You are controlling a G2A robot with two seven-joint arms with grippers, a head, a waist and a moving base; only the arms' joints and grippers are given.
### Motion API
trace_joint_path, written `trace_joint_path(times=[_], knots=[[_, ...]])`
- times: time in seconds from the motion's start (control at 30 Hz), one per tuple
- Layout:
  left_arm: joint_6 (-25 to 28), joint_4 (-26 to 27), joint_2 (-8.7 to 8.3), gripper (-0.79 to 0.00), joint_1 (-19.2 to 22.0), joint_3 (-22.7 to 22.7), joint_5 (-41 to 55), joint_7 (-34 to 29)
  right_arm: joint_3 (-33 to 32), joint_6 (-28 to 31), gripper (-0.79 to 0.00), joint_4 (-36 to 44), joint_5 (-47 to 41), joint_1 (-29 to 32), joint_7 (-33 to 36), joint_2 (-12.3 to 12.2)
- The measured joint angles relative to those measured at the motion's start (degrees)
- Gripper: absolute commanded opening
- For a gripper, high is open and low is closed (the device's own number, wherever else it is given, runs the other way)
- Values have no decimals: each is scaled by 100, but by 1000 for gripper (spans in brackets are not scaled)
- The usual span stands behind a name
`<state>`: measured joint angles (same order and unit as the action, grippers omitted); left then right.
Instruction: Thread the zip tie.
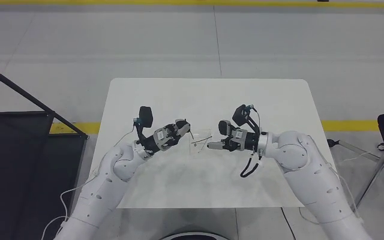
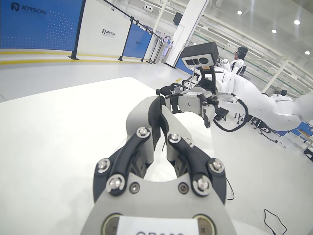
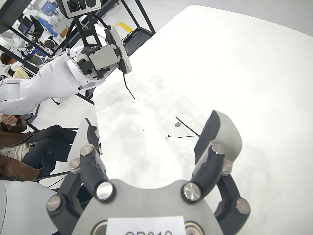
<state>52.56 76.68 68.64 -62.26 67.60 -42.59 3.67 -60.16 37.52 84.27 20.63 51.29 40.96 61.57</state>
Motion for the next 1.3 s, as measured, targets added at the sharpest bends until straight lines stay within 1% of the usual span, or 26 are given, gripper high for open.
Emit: trace_joint_path(times=[0.07, 0.1, 0.17, 0.2, 0.23, 0.33, 0.43, 0.5, 0.53, 0.63, 0.7, 0.73, 0.8, 0.83, 0.9, 1.0, 1.07, 1.3], knots=[[-32, 13, 0, -785, -11, -7, -18, -24, -6, -39, 0, 2, 36, 17, -33, 2], [-111, 42, 3, -785, -28, -14, -43, -47, 1, -153, 0, 42, 130, 40, -90, 9], [-319, 110, 11, -785, -83, -15, -101, -13, 75, -829, 0, 251, 497, 74, -214, 41], [-372, 124, 12, -785, -106, -5, -134, 32, 121, -1294, 0, 349, 668, 84, -258, 60], [-407, 134, 13, -785, -134, 13, -190, 106, 197, -1968, 0, 479, 877, 89, -301, 90], [-479, 184, 10, -785, -188, 73, -435, 330, 398, -3353, 0, 659, 1163, 22, -194, 169], [-689, 253, 14, -785, -263, 102, -795, 573, 579, -4301, 0, 625, 1321, -157, 57, 244], [-821, 265, 20, -785, -292, 83, -977, 643, 688, -4639, 0, 543, 1392, -284, 248, 285], [-847, 264, 22, -785, -296, 76, -1014, 648, 756, -4765, -25, 478, 1422, -367, 385, 310], [-842, 262, 21, -785, -294, 75, -1007, 643, 886, -4791, -132, 323, 1419, -526, 629, 365], [-840, 262, 21, -785, -294, 75, -1004, 642, 932, -4671, -154, 246, 1372, -580, 716, 388], [-840, 262, 21, -785, -294, 75, -1004, 642, 952, -4609, -179, 201, 1351, -611, 771, 400], [-840, 262, 21, -785, -294, 75, -1004, 642, 977, -4558, -283, 155, 1348, -648, 845, 415], [-840, 262, 21, -785, -294, 76, -1004, 642, 993, -4510, -314, 137, 1336, -670, 905, 425], [-903, 298, 21, -785, -315, 89, -1007, 633, 1003, -4461, -332, 102, 1317, -698, 990, 436], [-1028, 391, 17, -785, -373, 137, -976, 607, 1044, -4506, -409, 52, 1351, -746, 1109, 461], [-1058, 416, 16, -785, -398, 163, -926, 602, 1086, -4563, -446, 18, 1389, -788, 1166, 485], [-1141, 437, 23, -785, -420, 190, -879, 618, 1218, -4556, -489, -124, 1397, -917, 1328, 566]])
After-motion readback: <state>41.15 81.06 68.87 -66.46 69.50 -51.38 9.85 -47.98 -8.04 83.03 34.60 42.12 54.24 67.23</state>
